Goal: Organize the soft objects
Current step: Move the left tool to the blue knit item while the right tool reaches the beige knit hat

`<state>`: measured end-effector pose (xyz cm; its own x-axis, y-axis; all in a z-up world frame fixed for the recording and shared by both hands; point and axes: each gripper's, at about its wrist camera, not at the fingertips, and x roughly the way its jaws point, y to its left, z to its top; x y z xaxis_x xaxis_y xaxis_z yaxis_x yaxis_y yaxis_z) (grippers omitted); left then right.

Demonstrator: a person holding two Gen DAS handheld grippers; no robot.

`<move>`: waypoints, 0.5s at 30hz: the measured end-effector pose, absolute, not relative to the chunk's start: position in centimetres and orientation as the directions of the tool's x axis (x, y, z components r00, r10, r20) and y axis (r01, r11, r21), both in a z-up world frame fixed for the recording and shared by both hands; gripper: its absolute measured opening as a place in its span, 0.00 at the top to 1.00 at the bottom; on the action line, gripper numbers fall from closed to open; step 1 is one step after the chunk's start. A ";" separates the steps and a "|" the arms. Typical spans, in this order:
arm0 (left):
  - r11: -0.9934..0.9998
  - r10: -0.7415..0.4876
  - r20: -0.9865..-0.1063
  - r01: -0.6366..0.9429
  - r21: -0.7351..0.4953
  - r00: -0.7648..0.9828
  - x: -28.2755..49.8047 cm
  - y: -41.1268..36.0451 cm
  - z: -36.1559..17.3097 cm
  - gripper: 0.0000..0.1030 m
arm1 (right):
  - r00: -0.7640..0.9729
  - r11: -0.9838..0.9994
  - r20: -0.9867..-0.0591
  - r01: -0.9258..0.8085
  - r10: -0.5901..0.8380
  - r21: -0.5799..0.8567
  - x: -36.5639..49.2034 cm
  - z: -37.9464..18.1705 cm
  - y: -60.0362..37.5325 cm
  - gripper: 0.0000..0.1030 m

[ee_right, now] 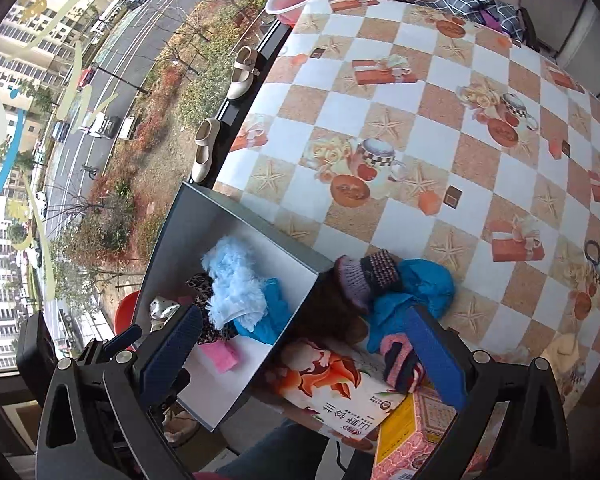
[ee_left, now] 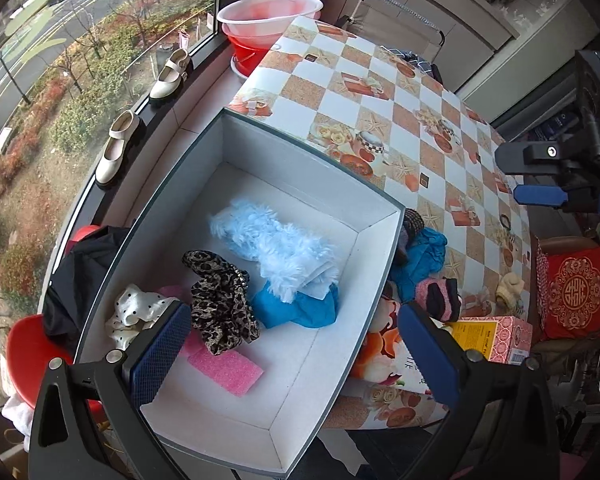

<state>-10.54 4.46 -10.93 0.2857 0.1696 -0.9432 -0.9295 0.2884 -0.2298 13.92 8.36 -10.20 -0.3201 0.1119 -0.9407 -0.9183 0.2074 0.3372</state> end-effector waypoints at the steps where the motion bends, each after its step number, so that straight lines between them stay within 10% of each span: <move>1: 0.305 0.163 -0.944 -0.925 -0.227 0.286 -9.8 4.5 -10.9 0.00 | -0.323 0.235 -0.939 -0.910 0.117 0.342 15.1 -10.3 8.0 0.01; 15: 0.584 0.062 -0.971 -0.797 -0.152 0.230 2.2 4.9 -10.7 0.00 | -0.387 0.480 -0.904 -0.768 0.179 0.424 25.6 -10.6 0.6 0.01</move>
<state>2.20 4.93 -10.71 0.2301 0.0621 -0.9712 -0.7973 0.5843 -0.1515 25.62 0.60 -10.62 -0.3873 0.1793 -0.9043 -0.7677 0.4804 0.4241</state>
